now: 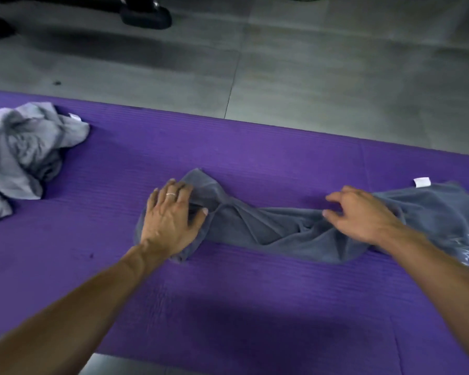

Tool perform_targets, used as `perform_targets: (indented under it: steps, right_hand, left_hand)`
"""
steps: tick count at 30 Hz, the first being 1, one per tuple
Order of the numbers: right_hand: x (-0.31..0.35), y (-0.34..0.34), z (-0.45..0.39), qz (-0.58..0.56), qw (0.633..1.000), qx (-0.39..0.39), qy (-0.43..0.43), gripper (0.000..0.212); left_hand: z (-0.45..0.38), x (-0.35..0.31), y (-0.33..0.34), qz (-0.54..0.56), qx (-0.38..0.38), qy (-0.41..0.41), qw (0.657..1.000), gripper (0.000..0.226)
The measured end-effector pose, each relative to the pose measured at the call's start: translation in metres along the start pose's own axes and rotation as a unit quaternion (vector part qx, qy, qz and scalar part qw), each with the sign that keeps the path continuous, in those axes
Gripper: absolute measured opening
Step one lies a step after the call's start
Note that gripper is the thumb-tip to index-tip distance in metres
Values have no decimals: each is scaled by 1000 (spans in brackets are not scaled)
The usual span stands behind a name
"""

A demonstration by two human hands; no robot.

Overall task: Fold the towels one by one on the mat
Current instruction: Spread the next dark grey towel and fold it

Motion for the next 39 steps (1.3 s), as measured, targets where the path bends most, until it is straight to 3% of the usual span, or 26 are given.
perform_targets:
  steps: [3,5,7,10,13,16,19,21,22,24,26,28,30,33,35,39]
  right_hand:
    - [82,-4,-19,-114,992,-22,-58,38]
    - [135,7,-30,-168,983,5,-76,40]
    - [175,27,-38,-181,978,50,-88,45]
    - [200,47,-45,-152,980,66,-110,25]
    - [185,41,-54,-235,969,31,-68,12]
    - [169,33,-55,-326,943,41,-58,13]
    - [157,30,-50,-269,961,38,-60,33]
    - [152,13,-44,-244,967,-5,-67,45]
    - [154,2,-41,-244,966,-19,-79,49]
    - [164,-14,-35,-238,965,-10,-108,62]
    - [183,-25,-30,-285,949,33,-130,73]
    - [206,-32,-28,-375,914,78,-132,79]
    - [221,-37,-27,-426,890,112,-118,72]
    - [221,-51,-31,-406,904,79,-106,14]
    - [211,-63,-34,-430,898,41,-86,12]
    - [207,-78,-29,-570,813,101,-70,10]
  left_hand:
    - [11,58,8,10,79,-186,979,98]
    - [20,73,11,29,108,-228,967,98]
    - [23,71,15,86,114,-211,967,91]
    - [26,68,16,156,98,-209,960,97]
    - [27,49,-6,74,-14,-78,994,95]
    - [36,19,2,37,-9,54,998,68]
    - [41,13,7,119,-6,42,992,28]
    - [33,25,-5,265,-7,-67,962,11]
    - [27,32,-9,358,0,-133,924,9]
    - [13,39,-16,512,16,-241,824,27]
    - [-1,35,-26,570,45,-257,779,28]
    - [-10,17,-37,604,99,-219,760,17]
    - [-13,0,-44,623,147,-196,743,10]
    - [-18,0,-59,583,121,-191,781,14]
    - [-16,3,-61,540,129,-182,811,26]
    - [10,-8,-36,388,257,-90,881,28]
Point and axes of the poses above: each hand's wrist, its own z-axis away from the middle knuckle, its own y-axis out of the palm, x = y × z, the point moved 10 cm from there along -z, towards the middle knuckle, and after that the axes turned 7 degrees about -x, right-handed, at the moved point
